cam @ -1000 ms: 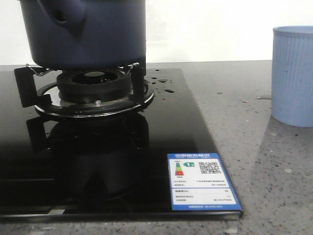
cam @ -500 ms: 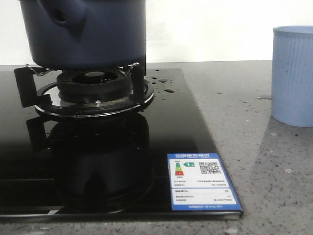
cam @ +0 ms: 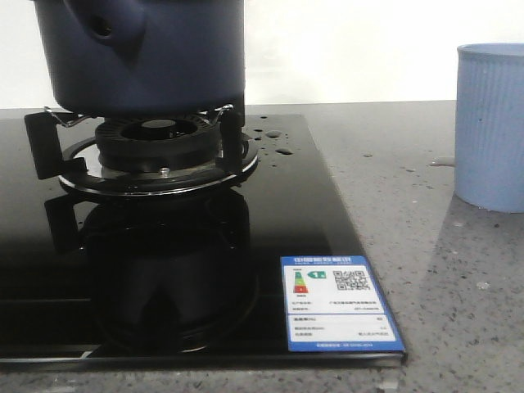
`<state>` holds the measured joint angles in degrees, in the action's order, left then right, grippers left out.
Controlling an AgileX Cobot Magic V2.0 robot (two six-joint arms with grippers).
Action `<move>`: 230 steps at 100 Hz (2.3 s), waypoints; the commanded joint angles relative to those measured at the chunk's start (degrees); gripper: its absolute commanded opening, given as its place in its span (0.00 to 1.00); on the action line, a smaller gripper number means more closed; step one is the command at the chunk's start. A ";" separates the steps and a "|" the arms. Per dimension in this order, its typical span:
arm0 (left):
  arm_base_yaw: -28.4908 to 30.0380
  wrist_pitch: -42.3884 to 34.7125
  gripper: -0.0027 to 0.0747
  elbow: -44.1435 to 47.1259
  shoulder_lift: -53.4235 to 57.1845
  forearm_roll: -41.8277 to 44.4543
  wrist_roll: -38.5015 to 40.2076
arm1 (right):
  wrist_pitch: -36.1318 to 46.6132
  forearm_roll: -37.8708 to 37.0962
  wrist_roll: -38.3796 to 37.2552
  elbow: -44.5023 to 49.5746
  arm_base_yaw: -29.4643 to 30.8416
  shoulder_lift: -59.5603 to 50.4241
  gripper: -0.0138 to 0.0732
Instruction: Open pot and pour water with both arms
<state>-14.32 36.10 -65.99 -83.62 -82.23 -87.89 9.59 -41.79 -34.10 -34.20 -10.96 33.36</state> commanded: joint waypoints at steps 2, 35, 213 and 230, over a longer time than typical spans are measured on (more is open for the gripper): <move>-0.22 0.51 0.49 -2.36 2.23 -1.86 2.56 | 2.39 0.55 -0.06 -1.97 0.33 -0.08 0.08; -0.22 -1.87 0.70 -2.75 3.61 -1.42 4.42 | 2.27 0.55 -0.06 -1.97 0.33 -0.08 0.08; 0.08 -29.98 0.01 50.24 67.94 2.22 7.12 | -7.48 -0.20 -0.06 19.31 0.33 -29.34 0.08; 3.44 -32.30 0.01 51.98 70.50 23.93 20.88 | -7.48 -0.20 -0.06 19.31 0.33 -29.34 0.08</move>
<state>-12.44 6.42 -13.62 -13.84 -68.41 -75.08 -1.07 -41.99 -34.22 -13.42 -10.96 3.43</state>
